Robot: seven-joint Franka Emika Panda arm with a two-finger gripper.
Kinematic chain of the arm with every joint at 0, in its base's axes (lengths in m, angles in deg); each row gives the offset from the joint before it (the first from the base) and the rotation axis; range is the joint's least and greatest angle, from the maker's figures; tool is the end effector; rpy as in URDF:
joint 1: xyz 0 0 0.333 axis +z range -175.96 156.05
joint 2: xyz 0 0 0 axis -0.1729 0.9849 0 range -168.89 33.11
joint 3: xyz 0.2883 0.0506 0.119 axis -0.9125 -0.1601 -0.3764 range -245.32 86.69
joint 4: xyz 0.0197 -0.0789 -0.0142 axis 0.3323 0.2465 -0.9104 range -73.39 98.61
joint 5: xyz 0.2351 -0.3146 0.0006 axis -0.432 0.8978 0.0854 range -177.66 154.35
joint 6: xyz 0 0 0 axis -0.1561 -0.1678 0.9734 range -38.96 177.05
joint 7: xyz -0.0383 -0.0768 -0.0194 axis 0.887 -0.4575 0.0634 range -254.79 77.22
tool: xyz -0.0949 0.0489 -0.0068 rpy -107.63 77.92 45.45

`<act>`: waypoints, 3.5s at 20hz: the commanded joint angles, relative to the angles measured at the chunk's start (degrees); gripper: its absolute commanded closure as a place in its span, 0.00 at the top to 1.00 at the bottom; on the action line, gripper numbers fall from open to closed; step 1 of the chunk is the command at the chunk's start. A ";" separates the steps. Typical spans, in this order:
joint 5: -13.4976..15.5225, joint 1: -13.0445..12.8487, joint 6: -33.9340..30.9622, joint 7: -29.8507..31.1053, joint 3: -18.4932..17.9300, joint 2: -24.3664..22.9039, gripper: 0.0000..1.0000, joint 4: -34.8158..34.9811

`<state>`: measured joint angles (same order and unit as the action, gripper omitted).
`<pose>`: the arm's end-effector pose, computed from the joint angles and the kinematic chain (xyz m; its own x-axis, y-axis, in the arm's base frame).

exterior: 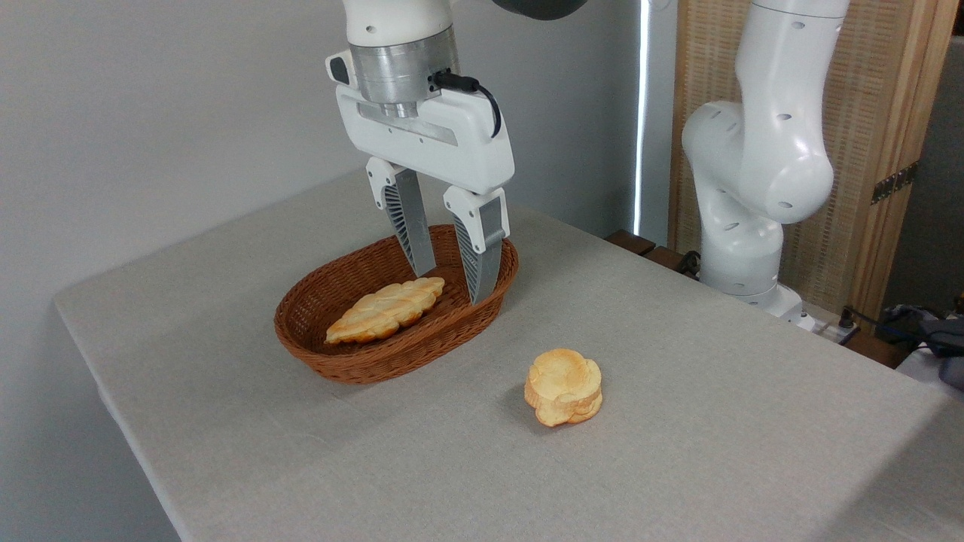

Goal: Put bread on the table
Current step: 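Lower the open gripper toward the braided bread in the wicker basket, then close the gripper on the braided bread loaf inside the basket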

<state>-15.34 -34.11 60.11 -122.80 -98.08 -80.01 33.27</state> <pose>0.4957 -0.0279 0.5700 0.7616 -0.6480 -0.0134 -0.6478 -0.7617 0.0137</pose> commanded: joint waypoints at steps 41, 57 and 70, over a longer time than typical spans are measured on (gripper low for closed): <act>12.82 -3.97 12.33 21.71 8.47 4.39 1.00 8.08; 5.63 -3.97 19.54 22.33 14.98 12.21 1.00 7.99; 1.93 -3.80 19.54 22.06 16.30 14.50 0.19 7.82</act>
<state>-12.90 -38.06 78.81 -100.07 -81.80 -65.72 41.08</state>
